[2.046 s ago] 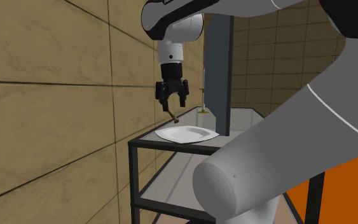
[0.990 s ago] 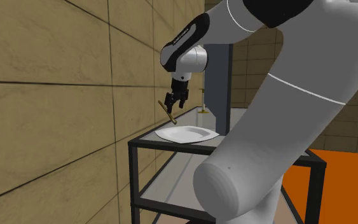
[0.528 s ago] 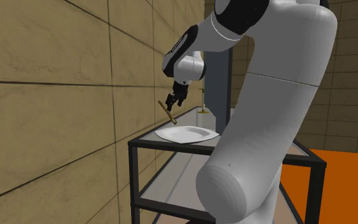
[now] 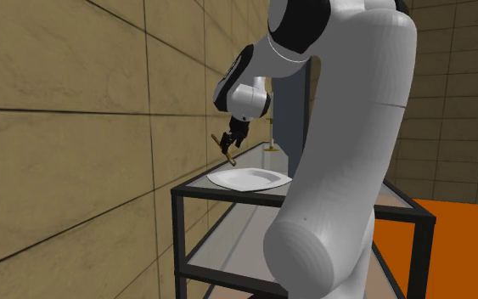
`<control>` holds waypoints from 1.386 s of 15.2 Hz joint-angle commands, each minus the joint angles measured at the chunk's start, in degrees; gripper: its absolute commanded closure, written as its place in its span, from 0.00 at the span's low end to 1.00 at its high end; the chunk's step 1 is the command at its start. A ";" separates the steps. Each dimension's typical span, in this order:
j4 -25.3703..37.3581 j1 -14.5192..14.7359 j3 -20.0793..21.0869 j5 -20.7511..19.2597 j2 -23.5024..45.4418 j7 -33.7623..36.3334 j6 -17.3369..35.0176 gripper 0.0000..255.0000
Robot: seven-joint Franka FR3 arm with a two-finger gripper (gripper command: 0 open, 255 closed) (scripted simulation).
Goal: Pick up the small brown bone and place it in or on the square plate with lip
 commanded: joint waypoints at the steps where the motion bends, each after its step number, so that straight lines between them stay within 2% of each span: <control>1: 0.11 0.18 -0.24 0.72 0.67 -0.55 0.46 0.00; 7: 0.11 0.17 -0.24 0.71 0.67 -0.54 0.45 0.00; 8: 0.11 0.17 -0.24 0.71 0.67 -0.54 0.45 1.00; 17: 0.11 0.18 -0.24 0.72 0.68 -0.55 0.46 1.00; 21: 2.28 -0.15 0.24 -0.78 -0.32 0.87 -2.48 1.00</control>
